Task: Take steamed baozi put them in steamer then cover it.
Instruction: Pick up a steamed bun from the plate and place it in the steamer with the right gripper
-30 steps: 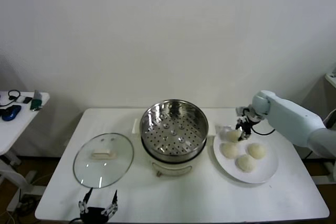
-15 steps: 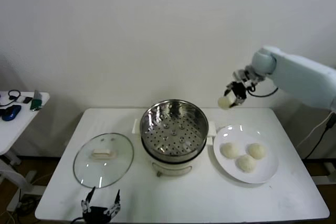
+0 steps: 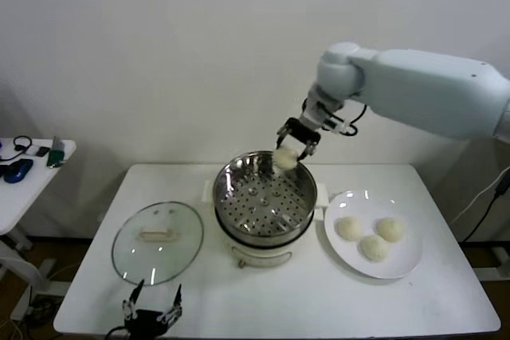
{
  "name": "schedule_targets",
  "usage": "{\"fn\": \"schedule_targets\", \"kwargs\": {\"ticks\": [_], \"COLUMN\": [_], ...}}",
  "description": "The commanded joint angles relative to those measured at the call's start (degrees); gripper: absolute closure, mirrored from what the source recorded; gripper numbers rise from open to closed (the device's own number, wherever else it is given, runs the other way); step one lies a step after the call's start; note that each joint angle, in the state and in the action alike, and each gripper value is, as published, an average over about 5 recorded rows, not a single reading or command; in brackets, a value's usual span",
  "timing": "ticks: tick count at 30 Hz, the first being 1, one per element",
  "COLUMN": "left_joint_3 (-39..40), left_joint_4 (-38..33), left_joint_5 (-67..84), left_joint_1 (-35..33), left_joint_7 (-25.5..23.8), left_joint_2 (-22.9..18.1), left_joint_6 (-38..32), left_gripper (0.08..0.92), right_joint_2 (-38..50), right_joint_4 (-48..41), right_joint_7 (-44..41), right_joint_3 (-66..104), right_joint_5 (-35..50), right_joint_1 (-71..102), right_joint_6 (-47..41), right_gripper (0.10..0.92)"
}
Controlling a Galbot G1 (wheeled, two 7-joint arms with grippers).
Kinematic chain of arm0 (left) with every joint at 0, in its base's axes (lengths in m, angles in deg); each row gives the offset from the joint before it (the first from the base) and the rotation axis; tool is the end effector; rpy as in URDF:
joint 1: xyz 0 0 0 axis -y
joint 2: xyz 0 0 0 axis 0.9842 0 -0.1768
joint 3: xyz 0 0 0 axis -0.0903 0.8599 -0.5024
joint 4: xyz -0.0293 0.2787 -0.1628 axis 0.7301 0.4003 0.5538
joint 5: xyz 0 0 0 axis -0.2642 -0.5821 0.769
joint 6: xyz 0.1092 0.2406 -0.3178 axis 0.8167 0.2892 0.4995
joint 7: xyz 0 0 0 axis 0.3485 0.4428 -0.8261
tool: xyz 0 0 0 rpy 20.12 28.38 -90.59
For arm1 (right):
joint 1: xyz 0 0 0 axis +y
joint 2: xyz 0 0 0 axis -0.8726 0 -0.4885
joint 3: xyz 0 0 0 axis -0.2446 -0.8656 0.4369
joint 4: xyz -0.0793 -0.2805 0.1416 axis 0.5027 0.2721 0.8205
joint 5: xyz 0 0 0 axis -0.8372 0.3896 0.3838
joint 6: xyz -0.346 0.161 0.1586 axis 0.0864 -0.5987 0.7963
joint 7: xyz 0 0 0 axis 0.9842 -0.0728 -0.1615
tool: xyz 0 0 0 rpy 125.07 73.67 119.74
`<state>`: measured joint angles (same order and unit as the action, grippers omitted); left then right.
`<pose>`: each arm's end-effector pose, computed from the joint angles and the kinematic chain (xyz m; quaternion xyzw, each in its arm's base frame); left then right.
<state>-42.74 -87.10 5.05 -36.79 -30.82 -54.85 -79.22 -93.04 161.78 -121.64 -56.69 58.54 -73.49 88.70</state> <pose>0.1537 0.0383 -0.3568 -0.0052 -0.9808 -0.0835 0.1762 0.5779 0.1240 -0.0334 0.6154 -0.2158 0.7575 0.0311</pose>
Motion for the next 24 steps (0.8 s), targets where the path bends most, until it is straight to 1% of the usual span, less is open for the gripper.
{"fn": "schedule_targets", "kwargs": {"ticks": [1,5,9,16,20,22,24], "left_joint_3": [0.04,0.06,0.09,0.14,0.19,0.22,0.27], "left_joint_4": [-0.09,0.01,0.11,0.09,0.00,-0.15,-0.33], "left_joint_5": [0.13,0.17,0.25,0.38,0.37,0.33,0.27], "left_joint_1": [-0.06,-0.02,0.05,0.19,0.19,0.14,0.07], "left_joint_7": [0.11,0.28,0.42,0.55,0.57,0.56,0.54], "left_joint_2": [0.08,0.16,0.21,0.07,-0.05,-0.11,-0.16], "left_joint_6": [0.03,0.05,0.11,0.15,0.17,0.21,0.26], "left_gripper": [0.177,0.177,0.177,0.177,0.177,0.177,0.177], "right_joint_2": [-3.48,-5.29,-7.40,-10.18,-10.79,-10.62,-9.97], "right_joint_4": [-3.66,-10.02,-14.91,-19.65,-20.36,-19.78,-18.67], "right_joint_7": [6.51,9.57,11.29,12.43,12.22,11.24,9.29], "right_joint_3": [1.21,4.98,7.37,9.18,8.95,8.26,7.05], "right_joint_5": [-16.13,-19.74,-20.85,-20.95,-18.27,-14.49,-9.56], "right_joint_1": [9.32,15.34,18.55,19.65,19.09,17.75,15.43], "right_joint_6": [4.94,6.05,6.91,8.30,9.06,9.40,9.91], "right_gripper": [0.414,0.414,0.412,0.397,0.317,0.260,0.223]}}
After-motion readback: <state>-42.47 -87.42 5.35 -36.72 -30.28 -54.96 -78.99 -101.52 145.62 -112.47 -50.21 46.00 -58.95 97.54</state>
